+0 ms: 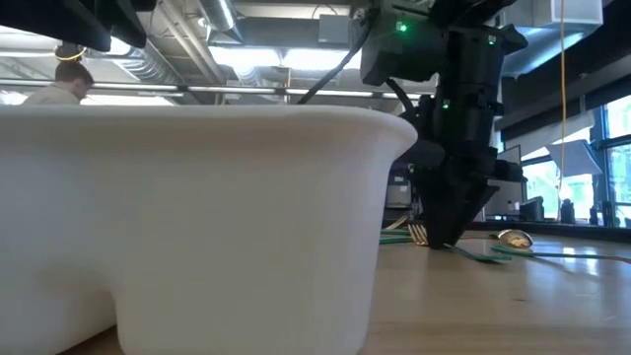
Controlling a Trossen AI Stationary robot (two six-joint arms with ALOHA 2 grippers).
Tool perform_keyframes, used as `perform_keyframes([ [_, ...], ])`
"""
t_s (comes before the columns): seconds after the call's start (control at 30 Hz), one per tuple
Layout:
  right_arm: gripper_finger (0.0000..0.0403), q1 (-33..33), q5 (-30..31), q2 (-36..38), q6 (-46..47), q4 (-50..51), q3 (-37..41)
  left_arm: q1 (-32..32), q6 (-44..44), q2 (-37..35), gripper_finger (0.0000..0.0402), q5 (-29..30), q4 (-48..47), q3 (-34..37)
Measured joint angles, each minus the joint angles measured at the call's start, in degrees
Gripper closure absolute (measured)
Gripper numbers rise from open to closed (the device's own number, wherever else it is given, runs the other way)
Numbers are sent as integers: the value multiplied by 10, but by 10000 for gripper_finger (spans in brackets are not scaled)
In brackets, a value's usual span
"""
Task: Sort silverware
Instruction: Put the fork in the silverware tray
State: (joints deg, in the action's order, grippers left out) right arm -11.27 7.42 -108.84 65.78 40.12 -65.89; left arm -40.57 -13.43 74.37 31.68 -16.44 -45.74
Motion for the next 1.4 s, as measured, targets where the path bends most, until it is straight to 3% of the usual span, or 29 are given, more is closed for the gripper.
perform_keyframes([
  [0.23, 392, 0, -1, -1, -32, 2, 1, 0, 11, 0, 295, 6, -1, 0],
  [0.57, 396, 0, -18, -4, -121, 24, -47, 0, 110, -69, 295, 18, -50, 0],
  [1.07, 402, 0, -35, -2, -320, 176, -279, 0, 469, -238, 295, 46, -256, 0],
  [1.2, 402, 0, -19, -1, -401, 157, -323, 0, 511, -254, 295, 46, -292, 0],
  [1.4, 403, 0, -19, -1, -610, 43, -330, 0, 553, -261, 295, 48, -306, 0],
])
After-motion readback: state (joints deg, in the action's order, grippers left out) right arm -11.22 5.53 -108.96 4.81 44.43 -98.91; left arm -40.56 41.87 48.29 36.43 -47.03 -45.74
